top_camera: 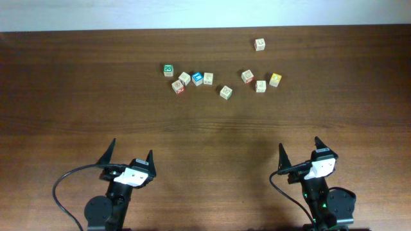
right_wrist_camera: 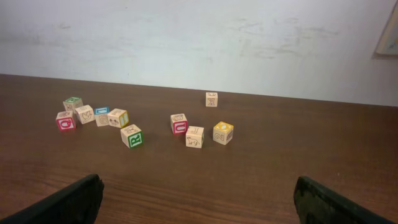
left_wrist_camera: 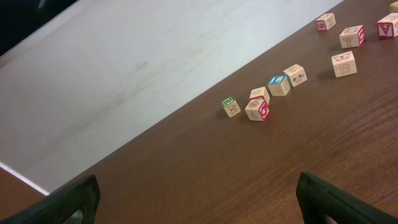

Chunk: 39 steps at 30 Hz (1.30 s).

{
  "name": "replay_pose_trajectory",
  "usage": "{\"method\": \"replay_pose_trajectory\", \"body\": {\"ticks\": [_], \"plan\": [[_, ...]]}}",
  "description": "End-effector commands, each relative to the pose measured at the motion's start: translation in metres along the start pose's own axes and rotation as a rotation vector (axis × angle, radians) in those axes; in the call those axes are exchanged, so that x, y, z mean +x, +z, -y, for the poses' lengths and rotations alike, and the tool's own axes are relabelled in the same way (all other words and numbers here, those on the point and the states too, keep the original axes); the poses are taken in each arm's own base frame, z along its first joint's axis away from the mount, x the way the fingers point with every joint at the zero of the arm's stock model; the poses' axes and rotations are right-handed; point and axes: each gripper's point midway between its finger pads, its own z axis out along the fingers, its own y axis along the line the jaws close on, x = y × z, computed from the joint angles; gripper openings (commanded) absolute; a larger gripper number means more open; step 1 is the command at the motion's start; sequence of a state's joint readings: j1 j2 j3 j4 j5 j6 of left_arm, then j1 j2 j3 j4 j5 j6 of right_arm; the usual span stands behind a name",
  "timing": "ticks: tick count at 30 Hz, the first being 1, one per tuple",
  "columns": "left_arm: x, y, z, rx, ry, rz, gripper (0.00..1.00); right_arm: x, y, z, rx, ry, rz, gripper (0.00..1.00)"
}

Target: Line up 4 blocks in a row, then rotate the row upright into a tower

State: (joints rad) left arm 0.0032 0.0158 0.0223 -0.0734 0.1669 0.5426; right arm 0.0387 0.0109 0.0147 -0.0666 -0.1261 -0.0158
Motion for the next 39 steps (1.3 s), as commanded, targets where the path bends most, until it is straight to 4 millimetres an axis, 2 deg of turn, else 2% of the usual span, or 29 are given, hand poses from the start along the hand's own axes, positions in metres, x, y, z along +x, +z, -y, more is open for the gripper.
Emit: {"method": "replay_pose_trajectory", "body": {"ticks": [1,24,28,33,37,39], "plan": [[0.004,0.000,-0.001,-0.014,0.015,-0.005,0.99,0.003,0.000,0.000,-0.003,-0.002,-0.002,0.98],[0.003,0.000,-0.002,-0.014,0.016,-0.003,0.99,0.001,0.000,0.000,-0.003,-0.003,0.004,0.98],[-0.006,0.000,0.000,0.003,0.020,0.042,0.99,-0.005,0.000,0.001,0.000,-0.007,0.030,0.98],[-0.009,-0.001,-0.001,0.003,-0.100,0.047,0.99,-0.004,0.001,0.001,0.005,-0.006,0.022,0.98],[-0.027,-0.004,-0.002,0.031,-0.146,0.090,0.99,-0.017,-0.001,0.001,0.005,-0.009,0.045,0.98],[-0.034,-0.005,-0.007,0.033,-0.183,0.090,0.99,-0.029,-0.004,0.001,0.006,-0.012,0.067,0.98]]}}
